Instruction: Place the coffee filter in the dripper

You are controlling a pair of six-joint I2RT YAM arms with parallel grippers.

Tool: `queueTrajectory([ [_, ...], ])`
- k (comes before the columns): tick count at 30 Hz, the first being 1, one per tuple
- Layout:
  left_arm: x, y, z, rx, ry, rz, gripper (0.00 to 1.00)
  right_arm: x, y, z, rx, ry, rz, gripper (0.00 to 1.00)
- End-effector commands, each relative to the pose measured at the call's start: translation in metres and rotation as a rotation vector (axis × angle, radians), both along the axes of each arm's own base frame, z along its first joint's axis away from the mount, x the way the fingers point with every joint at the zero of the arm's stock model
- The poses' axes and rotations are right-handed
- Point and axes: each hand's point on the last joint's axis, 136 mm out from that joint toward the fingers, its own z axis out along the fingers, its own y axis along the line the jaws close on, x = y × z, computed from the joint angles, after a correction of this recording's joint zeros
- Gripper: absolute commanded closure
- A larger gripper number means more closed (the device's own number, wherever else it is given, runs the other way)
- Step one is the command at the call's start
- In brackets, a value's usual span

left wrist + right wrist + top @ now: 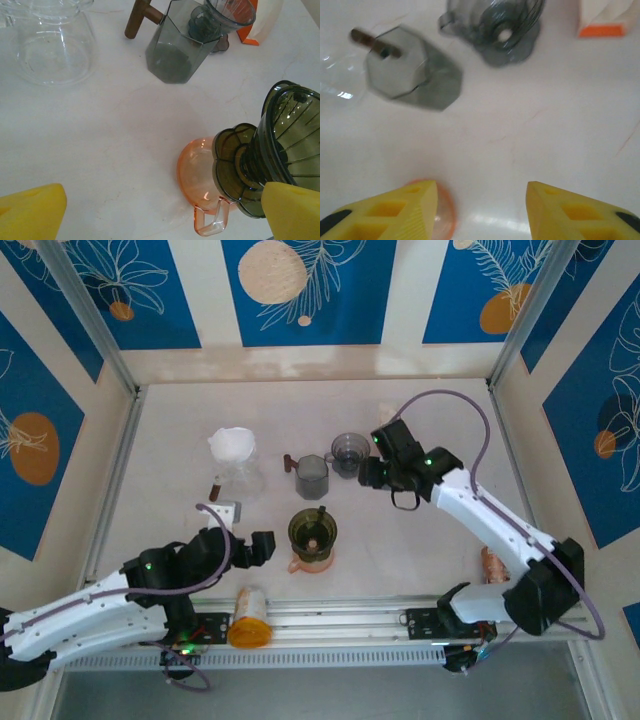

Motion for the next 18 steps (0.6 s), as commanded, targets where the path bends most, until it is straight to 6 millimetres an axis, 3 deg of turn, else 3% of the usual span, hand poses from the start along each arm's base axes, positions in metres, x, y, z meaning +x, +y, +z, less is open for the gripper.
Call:
queueTrajectory([
  [1,-0.003,-0.004,-0.003,-0.005,0.008,-0.022,0.00,0.038,-0.011,0.010,-0.043,-0.077,-0.014,0.56],
  [9,-0.003,0.000,-0.008,-0.004,0.012,-0.007,0.00,0.101,-0.032,-0.003,-0.077,-0.062,-0.084,0.61],
  [18,-0.002,0.004,-0.007,0.013,0.007,0.007,0.00,0.141,-0.048,-0.026,-0.203,-0.002,-0.105,0.68],
])
